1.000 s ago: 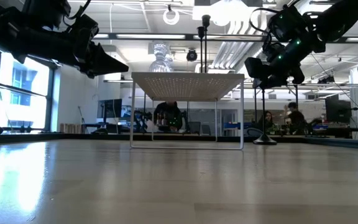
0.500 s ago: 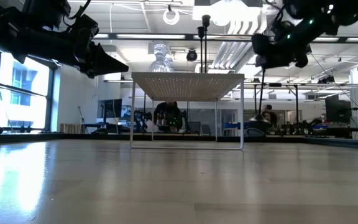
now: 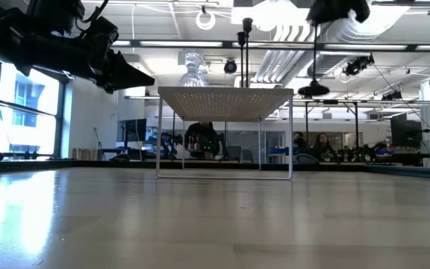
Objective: Pick & Place candle stick holders
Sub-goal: Put the black candle holder on the shelf aligned with the other black candle holders
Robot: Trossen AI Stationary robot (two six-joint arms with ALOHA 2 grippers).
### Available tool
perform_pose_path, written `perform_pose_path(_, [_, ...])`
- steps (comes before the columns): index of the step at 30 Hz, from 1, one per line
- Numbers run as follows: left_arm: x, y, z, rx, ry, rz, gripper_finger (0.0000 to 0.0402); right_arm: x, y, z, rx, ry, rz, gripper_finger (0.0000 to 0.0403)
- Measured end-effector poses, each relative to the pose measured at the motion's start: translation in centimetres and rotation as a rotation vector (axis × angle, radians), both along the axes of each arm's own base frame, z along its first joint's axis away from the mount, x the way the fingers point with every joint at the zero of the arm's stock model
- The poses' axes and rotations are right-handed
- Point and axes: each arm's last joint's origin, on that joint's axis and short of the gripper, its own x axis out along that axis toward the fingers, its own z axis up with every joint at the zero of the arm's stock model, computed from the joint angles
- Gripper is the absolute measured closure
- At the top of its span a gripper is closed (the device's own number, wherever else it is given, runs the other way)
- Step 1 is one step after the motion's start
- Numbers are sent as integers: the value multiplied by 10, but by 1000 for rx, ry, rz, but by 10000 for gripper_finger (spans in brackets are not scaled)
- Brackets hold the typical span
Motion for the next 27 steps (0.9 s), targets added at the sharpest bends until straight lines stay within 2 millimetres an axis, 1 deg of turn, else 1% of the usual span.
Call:
perform_pose_path(4, [0,0,0,0,0,0,401,14,13,24,-8,-26,112,297])
perform_pose_path(7, [0,0,0,0,0,0,401,33,18,30,-3,-8,198,296])
perform_pose_path(11, [0,0,0,0,0,0,401,63,21,26,25,33,278,296])
perform_pose_path(14, [0,0,0,0,0,0,401,85,19,20,37,52,307,296])
perform_pose_path(17, [0,0,0,-1,2,0,401,103,14,14,54,67,343,294])
perform_pose_path(21, [0,0,-1,-2,8,0,401,119,9,11,55,67,376,294])
perform_pose_path(27, [0,0,-1,-2,8,0,401,132,6,9,32,101,402,293])
